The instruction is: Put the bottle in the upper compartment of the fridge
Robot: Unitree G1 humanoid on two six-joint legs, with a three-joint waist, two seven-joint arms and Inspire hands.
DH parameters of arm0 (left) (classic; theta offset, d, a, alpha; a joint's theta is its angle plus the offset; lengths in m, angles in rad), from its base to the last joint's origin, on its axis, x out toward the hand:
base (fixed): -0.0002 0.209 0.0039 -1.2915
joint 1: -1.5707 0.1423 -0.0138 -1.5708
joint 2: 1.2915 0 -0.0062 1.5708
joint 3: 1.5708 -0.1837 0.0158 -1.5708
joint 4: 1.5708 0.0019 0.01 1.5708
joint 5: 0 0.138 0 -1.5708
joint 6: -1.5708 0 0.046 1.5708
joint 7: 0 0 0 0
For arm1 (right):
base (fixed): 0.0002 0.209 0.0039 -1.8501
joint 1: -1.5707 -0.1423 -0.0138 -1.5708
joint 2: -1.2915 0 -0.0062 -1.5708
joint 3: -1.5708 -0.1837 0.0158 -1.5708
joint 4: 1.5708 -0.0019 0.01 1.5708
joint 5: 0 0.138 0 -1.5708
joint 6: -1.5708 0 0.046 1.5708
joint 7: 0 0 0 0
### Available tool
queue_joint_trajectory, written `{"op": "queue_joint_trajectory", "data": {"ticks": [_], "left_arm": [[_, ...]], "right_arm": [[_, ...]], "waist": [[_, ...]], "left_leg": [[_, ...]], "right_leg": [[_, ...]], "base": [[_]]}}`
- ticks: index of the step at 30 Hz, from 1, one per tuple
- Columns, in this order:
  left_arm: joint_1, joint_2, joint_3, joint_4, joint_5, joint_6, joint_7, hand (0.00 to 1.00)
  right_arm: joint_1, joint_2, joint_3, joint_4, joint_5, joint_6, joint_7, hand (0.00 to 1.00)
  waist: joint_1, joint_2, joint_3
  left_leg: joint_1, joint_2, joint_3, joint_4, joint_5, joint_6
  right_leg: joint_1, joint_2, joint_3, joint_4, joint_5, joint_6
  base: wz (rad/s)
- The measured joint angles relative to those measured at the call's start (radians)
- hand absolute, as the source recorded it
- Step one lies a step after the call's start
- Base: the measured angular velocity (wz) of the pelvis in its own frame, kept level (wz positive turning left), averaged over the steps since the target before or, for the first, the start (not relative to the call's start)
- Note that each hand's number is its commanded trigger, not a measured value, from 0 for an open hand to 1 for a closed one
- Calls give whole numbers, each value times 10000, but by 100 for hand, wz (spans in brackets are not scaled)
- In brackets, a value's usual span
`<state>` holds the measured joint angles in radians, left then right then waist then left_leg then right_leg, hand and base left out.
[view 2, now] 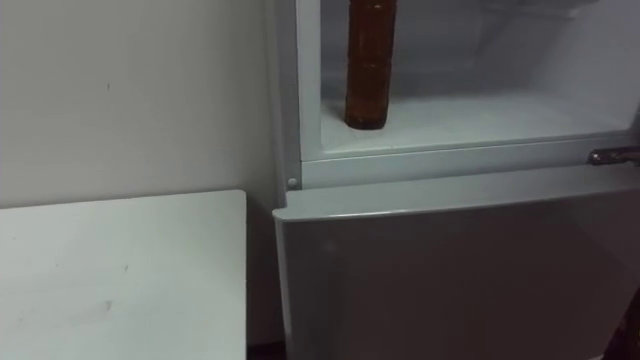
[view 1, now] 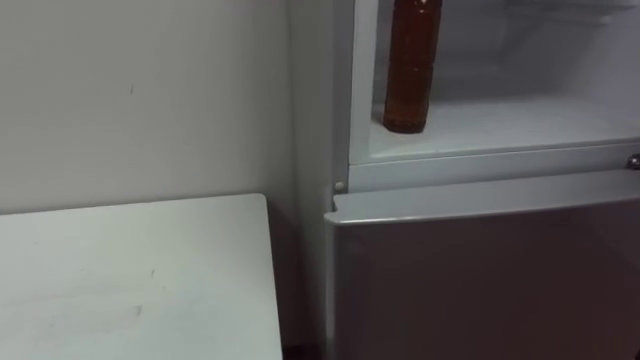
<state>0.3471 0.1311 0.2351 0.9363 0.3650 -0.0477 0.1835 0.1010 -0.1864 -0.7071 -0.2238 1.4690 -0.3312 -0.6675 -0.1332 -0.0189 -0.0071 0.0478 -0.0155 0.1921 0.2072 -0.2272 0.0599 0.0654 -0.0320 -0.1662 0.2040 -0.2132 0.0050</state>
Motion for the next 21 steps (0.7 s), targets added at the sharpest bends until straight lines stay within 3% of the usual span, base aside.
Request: {"op": "queue_joint_trajectory", "data": {"ticks": [5, 9, 21], "left_arm": [[-46, -2, 11, 240, 3, -204, 18, 0], [-57, -16, 27, 286, 0, -418, 6, 0], [-102, -253, 393, 786, 6, -501, -9, 0]], "right_arm": [[-36, -74, -135, -313, -1334, 4, -707, 0], [-35, -77, -236, -613, -1437, 16, -943, 0], [-50, -80, -142, -1031, -3752, 67, -1882, 0]], "waist": [[-67, 67, -22], [-92, 57, -22], [80, 34, -18]], "left_leg": [[58, -14, 21, -23, 2, -2], [73, -23, 18, -70, 1, -3], [77, -20, 109, -122, 3, -9]], "right_leg": [[4, -1, -10, 31, -2, 2], [7, -3, -4, 11, -4, 7], [-69, -8, 15, 96, -35, 5]], "base": [[-1], [0], [0]]}}
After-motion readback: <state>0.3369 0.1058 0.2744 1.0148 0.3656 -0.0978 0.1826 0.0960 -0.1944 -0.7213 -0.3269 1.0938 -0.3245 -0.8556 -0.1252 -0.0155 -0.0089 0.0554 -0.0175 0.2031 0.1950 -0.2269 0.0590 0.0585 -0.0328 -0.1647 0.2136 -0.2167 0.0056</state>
